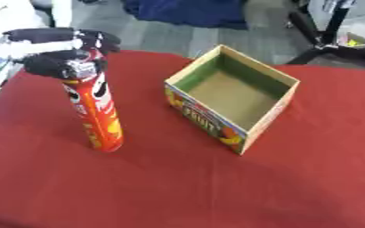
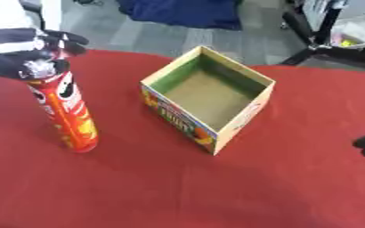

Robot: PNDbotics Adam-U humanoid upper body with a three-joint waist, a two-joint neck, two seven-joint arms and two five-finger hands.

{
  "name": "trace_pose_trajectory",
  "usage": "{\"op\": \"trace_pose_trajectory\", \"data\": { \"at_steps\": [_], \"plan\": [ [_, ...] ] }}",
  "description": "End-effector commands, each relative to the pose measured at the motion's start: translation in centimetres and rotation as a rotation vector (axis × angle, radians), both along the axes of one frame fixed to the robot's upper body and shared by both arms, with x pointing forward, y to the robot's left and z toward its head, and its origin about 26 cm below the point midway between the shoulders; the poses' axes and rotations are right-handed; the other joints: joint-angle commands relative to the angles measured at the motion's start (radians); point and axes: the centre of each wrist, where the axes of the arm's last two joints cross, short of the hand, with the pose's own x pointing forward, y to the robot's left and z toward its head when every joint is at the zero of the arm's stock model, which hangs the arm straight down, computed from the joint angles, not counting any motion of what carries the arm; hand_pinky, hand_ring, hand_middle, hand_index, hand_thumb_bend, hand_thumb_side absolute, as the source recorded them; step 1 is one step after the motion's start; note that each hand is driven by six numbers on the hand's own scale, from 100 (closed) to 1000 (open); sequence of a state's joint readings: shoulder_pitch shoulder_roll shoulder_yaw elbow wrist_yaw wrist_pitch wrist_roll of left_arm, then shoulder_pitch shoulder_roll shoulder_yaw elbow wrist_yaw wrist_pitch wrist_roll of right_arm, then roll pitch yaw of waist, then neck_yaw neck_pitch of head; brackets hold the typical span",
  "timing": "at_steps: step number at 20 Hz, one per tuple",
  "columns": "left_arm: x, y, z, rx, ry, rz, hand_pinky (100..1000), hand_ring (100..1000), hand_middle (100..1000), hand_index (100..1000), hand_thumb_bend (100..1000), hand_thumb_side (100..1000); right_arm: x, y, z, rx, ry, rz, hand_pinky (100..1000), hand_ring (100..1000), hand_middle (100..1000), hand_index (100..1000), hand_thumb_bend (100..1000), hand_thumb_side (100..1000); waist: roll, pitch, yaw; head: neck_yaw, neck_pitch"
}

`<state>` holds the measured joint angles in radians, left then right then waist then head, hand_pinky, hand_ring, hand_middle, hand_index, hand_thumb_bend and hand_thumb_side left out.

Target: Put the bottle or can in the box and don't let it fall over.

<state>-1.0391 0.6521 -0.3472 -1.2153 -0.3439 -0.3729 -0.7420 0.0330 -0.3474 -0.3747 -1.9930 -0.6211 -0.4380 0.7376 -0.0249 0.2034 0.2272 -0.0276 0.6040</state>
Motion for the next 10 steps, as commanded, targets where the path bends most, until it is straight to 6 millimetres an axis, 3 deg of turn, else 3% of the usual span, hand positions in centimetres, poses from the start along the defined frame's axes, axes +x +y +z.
{"op": "trace_pose_trajectory", "data": {
  "at_steps": [1, 5, 10],
  "plan": [
    [0.15, 0.91, -0.52, 0.219, 0.041, -0.12, 698, 902, 1000, 990, 309, 934, 0.05, -0.12, 0.66, -0.035, -0.032, 0.01, 694, 600, 720, 952, 100, 529, -0.001, -0.011, -0.001, 0.003, -0.009],
    [0.43, 1.01, -1.02, 0.236, 0.045, -0.132, 676, 891, 1000, 994, 325, 877, 0.06, -0.12, 0.68, -0.033, -0.031, 0.01, 694, 600, 720, 952, 100, 529, 0.0, -0.011, -0.002, 0.003, -0.011],
    [0.57, 1.17, -1.02, 0.254, 0.035, -0.133, 566, 842, 1000, 1000, 368, 884, 0.07, -0.13, 0.71, -0.029, -0.031, 0.009, 694, 600, 719, 952, 100, 529, 0.0, -0.012, -0.002, 0.003, -0.013]
  ]
}}
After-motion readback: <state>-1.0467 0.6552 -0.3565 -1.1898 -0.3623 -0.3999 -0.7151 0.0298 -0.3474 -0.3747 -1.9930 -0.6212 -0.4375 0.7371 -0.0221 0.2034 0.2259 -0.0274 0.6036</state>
